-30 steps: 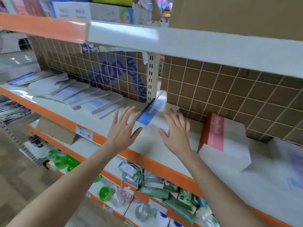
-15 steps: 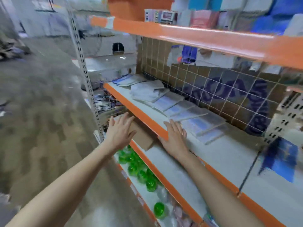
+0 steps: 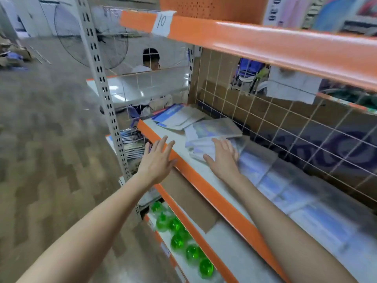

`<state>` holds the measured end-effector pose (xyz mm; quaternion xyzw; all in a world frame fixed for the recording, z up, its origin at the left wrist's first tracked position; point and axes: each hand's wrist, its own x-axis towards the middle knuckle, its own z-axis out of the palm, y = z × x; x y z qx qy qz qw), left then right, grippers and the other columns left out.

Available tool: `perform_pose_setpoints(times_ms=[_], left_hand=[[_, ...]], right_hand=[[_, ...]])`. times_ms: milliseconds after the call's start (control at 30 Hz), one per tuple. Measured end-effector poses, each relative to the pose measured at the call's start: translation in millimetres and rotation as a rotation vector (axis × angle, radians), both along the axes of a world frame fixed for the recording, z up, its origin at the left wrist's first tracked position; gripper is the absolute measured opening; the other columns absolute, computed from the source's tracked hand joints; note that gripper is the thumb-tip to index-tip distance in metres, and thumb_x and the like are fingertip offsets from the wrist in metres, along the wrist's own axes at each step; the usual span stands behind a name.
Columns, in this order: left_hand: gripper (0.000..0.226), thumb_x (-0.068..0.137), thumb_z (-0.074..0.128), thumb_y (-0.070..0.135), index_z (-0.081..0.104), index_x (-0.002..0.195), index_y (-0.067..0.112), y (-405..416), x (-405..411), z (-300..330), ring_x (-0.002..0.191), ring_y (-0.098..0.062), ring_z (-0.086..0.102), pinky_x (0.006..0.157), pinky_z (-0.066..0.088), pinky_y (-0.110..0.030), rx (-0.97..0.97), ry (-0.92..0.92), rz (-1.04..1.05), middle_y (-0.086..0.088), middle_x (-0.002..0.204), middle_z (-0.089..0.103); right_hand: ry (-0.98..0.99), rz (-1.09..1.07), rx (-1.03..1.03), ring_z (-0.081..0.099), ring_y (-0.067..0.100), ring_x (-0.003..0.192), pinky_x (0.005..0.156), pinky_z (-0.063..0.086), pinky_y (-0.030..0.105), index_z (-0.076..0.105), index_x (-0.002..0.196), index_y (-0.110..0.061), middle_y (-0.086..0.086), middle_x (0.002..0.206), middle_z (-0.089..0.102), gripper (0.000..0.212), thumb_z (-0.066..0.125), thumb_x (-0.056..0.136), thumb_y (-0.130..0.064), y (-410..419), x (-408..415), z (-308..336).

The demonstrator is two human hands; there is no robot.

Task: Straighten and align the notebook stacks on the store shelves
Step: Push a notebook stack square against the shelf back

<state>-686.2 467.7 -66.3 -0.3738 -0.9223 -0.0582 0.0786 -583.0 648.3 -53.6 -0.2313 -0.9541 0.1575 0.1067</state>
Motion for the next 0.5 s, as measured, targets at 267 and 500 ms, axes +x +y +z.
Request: perform_pose_setpoints(times_ms=[267,500], left_hand=[[0.059,0.099,0.032,0.042,0.012,0.150,0.020,13.1,-135.3,-3.9,0.143,-0.024,0.012,0.115,0.010,-0.049,-0.032,-0.066,0.003,-0.005,0.157,0.007],[0.060,0.099,0.032,0.042,0.011,0.150,0.017,16.0,-219.5,-23.5,0.145,-0.023,0.007,0.116,0.004,-0.042,0.005,-0.152,-0.071,-0.008,0.158,0.005]], right_hand=[[-0.001,0.051,-0.027,0.004,0.020,0.145,0.114,0.006,0.044,0.019,0.149,-0.015,0.004,0.159,0.010,0.061,0.045,0.098,-0.037,-2.0,-154.4,6.9],[-0.068,0.031,0.027,0.003,0.020,0.146,0.116,0.006,0.046,0.017,0.150,-0.015,0.005,0.158,0.011,0.070,0.050,0.094,-0.043,-4.1,-233.0,-14.5]])
